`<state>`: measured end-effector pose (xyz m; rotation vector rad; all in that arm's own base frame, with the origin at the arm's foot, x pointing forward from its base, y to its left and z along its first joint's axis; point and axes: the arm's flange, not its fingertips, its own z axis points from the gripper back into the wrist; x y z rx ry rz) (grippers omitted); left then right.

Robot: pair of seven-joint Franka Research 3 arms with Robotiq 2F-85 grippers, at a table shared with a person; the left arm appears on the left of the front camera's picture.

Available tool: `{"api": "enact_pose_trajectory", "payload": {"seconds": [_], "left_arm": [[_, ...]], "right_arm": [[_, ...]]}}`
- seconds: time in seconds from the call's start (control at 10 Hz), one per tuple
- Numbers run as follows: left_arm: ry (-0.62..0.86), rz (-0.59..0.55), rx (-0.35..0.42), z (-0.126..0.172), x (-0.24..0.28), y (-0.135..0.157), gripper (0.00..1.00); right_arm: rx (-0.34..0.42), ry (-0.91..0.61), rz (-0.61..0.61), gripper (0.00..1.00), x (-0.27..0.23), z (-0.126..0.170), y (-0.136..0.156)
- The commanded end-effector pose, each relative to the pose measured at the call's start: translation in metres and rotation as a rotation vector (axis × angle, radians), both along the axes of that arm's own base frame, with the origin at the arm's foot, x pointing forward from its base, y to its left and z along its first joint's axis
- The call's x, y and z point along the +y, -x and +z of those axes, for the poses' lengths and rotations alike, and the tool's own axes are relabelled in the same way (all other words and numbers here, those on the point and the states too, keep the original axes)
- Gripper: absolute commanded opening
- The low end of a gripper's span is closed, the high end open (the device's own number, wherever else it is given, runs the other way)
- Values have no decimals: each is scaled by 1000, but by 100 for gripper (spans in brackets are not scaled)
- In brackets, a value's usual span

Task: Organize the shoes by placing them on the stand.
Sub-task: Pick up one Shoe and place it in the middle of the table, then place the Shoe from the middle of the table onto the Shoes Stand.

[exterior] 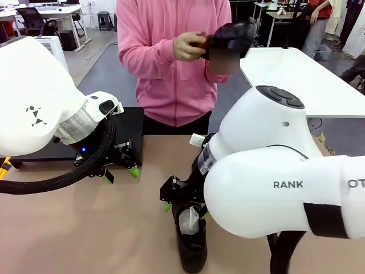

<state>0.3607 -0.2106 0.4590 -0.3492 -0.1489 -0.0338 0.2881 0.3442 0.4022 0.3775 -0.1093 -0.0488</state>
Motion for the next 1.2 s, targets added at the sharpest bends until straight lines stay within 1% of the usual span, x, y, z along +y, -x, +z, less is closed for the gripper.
{"api": "enact_pose_trajectory", "payload": {"seconds": [0.0, 0.7, 0.8, 0.9, 1.1], "left_arm": [[0, -2, 4, 1, 1, -1, 71], [0, -2, 4, 1, 1, -1, 71], [0, -2, 4, 1, 1, -1, 71], [0, 0, 0, 0, 0, 0, 71], [-13, -5, 6, -8, -33, 34, 71]], "right_arm": [[-27, 20, -34, 100, 5, -13, -7], [-27, 20, -34, 100, 5, -13, -7], [-2, 4, -14, 100, 1, -13, -7], [-13, 3, 2, 100, -21, 4, -3], [-69, 76, -60, 100, -73, 38, 2]]}}
